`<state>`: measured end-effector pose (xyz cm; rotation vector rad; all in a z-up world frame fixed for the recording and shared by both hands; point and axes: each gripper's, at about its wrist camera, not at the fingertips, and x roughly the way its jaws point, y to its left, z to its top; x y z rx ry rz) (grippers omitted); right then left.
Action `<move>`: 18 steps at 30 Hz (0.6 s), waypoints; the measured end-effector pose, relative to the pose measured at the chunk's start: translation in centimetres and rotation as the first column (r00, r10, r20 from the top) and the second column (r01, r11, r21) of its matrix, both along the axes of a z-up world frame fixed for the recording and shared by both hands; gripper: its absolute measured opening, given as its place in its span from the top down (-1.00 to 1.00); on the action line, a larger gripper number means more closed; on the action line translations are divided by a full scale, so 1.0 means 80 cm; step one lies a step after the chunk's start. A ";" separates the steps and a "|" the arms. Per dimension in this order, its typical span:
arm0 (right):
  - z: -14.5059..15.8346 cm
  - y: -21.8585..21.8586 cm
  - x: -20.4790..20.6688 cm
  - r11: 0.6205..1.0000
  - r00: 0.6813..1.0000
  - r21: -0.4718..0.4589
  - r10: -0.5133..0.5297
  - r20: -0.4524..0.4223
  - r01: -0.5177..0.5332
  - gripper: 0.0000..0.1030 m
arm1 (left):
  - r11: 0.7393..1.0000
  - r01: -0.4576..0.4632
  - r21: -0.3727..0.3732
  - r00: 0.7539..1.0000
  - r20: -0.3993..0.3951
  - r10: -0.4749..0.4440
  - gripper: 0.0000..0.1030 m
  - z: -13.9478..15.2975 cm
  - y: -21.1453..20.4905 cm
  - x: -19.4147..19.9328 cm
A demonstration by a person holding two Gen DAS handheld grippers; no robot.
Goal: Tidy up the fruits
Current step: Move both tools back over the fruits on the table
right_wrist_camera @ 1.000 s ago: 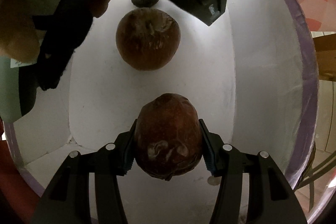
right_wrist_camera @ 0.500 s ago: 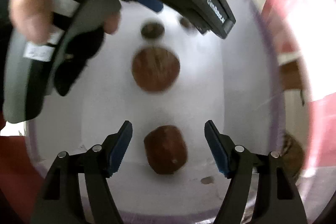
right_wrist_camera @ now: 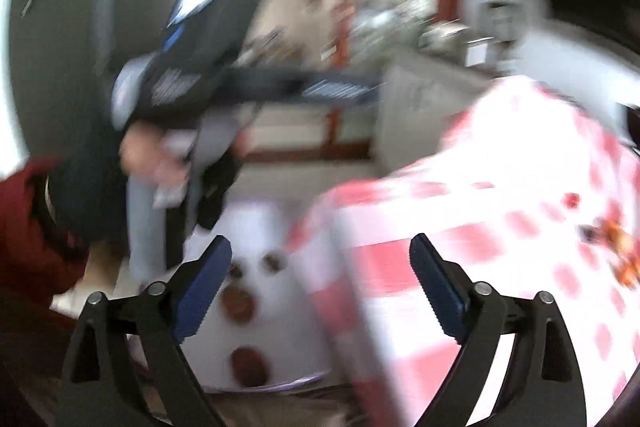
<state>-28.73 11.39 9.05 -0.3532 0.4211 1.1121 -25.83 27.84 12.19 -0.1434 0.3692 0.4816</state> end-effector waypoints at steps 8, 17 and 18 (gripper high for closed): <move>0.013 -0.196 0.129 0.867 0.875 0.124 -0.474 -0.098 0.483 -0.71 | 0.951 0.280 -0.132 0.957 -0.036 -0.287 -0.97 -0.014 -0.154 0.159; -0.042 -0.329 0.220 0.657 0.648 0.109 -0.679 -0.345 0.746 -0.71 | 0.908 0.284 -0.308 0.913 -0.202 -0.354 -0.97 -0.111 -0.233 0.333; -0.048 -0.332 0.225 0.646 0.636 0.102 -0.691 -0.343 0.757 -0.71 | 0.909 0.286 -0.303 0.911 -0.207 -0.355 -0.97 -0.115 -0.242 0.349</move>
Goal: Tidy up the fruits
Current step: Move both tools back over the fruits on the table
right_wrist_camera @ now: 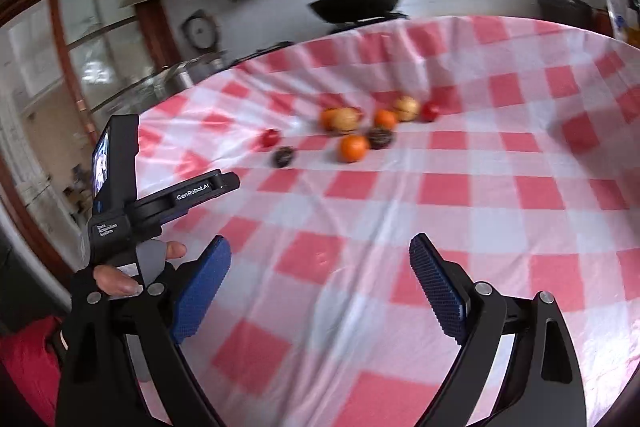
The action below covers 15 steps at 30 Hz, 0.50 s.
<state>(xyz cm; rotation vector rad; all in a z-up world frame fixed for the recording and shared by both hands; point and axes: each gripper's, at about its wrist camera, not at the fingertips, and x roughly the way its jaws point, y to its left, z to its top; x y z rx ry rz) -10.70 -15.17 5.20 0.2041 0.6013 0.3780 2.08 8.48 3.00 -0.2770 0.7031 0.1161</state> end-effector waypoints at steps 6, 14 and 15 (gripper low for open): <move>-0.011 -0.009 0.058 0.997 0.996 -0.031 -0.076 -0.037 0.075 -0.71 | 0.998 0.025 -0.065 1.000 0.016 -0.024 -0.97 -0.007 0.000 0.023; -0.040 0.034 0.183 0.986 0.981 -0.120 -0.132 -0.141 0.116 -0.58 | 0.982 0.071 -0.176 0.996 0.062 -0.061 -0.96 -0.009 0.015 0.019; -0.044 0.038 0.198 0.984 0.975 -0.133 -0.140 -0.170 0.118 -0.48 | 0.982 0.080 -0.172 0.996 0.065 -0.069 -0.96 -0.009 0.013 0.019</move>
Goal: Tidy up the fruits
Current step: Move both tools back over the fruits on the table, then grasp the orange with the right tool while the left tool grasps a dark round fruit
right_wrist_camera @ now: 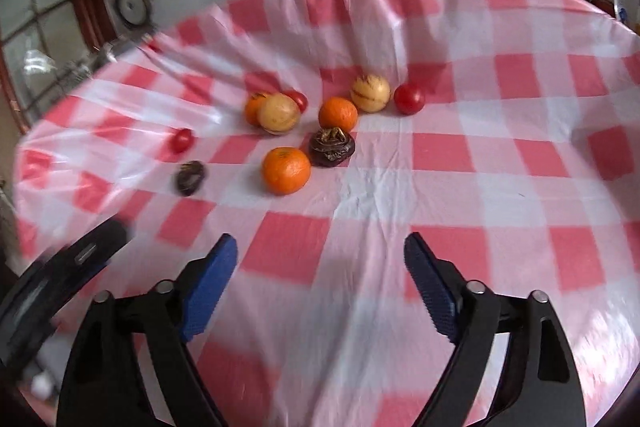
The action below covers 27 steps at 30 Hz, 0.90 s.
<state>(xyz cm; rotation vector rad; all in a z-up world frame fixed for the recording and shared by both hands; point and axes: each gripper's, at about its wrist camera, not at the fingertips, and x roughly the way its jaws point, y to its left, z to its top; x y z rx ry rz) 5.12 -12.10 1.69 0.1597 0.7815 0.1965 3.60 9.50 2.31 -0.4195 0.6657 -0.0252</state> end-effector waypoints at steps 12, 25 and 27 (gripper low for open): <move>-0.018 0.061 0.108 0.996 0.993 -0.084 0.021 -0.112 -0.030 -0.17 | 1.000 -0.009 -0.014 1.000 0.002 0.009 -0.96 -0.001 0.001 0.001; -0.008 0.041 0.071 0.999 0.998 -0.036 -0.020 -0.066 0.017 0.19 | 0.999 -0.004 -0.045 1.000 0.017 0.004 -0.96 -0.003 0.006 -0.002; -0.005 0.021 0.044 0.999 0.999 0.001 -0.036 -0.038 0.036 0.19 | 0.999 -0.001 -0.044 1.000 0.015 0.002 -0.96 -0.002 0.006 -0.001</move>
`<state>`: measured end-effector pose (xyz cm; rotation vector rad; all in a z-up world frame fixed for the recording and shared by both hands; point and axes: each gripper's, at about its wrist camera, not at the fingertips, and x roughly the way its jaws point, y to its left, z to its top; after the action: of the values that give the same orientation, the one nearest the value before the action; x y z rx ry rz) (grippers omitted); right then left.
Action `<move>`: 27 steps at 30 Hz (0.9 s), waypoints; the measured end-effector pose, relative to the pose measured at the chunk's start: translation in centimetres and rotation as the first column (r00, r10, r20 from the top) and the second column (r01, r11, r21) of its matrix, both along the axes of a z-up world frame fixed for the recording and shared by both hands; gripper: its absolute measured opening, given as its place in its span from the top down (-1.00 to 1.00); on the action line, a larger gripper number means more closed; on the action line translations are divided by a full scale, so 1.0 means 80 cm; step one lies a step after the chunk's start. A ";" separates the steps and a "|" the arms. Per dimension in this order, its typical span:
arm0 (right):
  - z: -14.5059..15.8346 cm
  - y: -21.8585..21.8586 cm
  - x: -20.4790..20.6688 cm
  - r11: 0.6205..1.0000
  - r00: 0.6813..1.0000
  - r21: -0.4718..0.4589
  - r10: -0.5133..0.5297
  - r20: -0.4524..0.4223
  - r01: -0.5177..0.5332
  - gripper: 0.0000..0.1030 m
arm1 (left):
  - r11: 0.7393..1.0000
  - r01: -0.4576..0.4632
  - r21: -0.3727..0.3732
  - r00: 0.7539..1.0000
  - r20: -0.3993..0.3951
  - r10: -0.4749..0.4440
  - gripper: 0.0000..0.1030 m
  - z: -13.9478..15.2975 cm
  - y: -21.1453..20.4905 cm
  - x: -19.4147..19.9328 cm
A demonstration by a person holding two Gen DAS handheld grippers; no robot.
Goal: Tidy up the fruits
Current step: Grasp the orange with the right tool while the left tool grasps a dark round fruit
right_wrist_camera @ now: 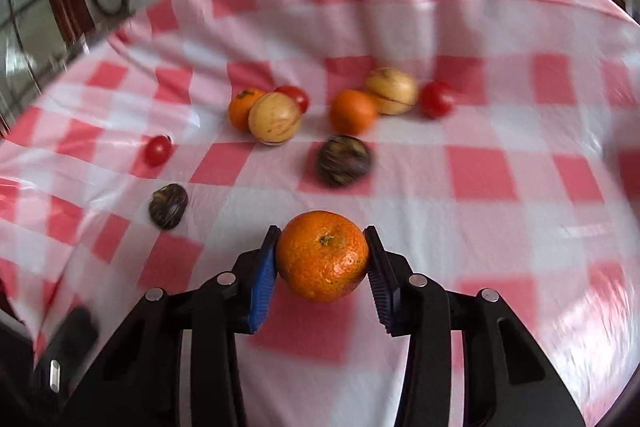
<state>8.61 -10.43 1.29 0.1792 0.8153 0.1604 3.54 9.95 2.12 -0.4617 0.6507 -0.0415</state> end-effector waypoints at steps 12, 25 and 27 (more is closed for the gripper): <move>-0.007 -0.113 -0.059 0.943 0.985 0.309 -0.158 0.076 0.127 0.18 | 0.999 -0.016 0.032 0.999 -0.030 0.017 -0.97 -0.001 -0.005 0.004; -0.004 -0.104 -0.052 0.950 0.991 0.298 -0.119 0.068 0.094 0.18 | 0.963 0.002 0.270 0.982 -0.184 0.049 -0.44 -0.001 -0.038 0.134; -0.004 -0.103 -0.052 0.951 0.991 0.297 -0.114 0.067 0.090 0.18 | 0.956 0.008 0.292 0.972 -0.226 0.061 -0.35 -0.008 -0.037 0.155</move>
<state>4.46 -18.70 0.98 0.4914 0.6944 0.1896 15.92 6.99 1.50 -0.1899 0.8666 0.1353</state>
